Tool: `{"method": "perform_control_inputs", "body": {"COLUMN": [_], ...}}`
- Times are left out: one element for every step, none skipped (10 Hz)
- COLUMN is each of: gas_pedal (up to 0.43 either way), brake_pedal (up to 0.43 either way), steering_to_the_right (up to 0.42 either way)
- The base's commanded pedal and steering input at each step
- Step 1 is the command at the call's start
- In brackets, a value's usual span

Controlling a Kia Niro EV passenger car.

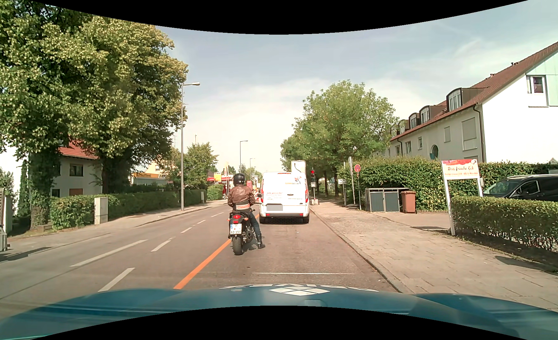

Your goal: Follow the waypoints while adhering to traffic rules and regulations

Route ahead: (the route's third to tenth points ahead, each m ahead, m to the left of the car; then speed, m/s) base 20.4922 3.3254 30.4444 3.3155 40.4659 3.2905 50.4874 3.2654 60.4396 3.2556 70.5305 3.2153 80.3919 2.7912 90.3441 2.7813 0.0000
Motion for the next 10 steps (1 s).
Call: {"method": "perform_control_inputs", "body": {"gas_pedal": [0.0,0.0,0.0,0.0,0.0,0.0,0.0,0.0,0.0,0.0], "brake_pedal": [0.0,0.0,0.0,0.0,0.0,0.0,0.0,0.0,0.0,0.0], "steering_to_the_right": [-0.015,-0.015,-0.015,-0.016,-0.015,-0.015,-0.015,-0.015,-0.015,-0.016]}}
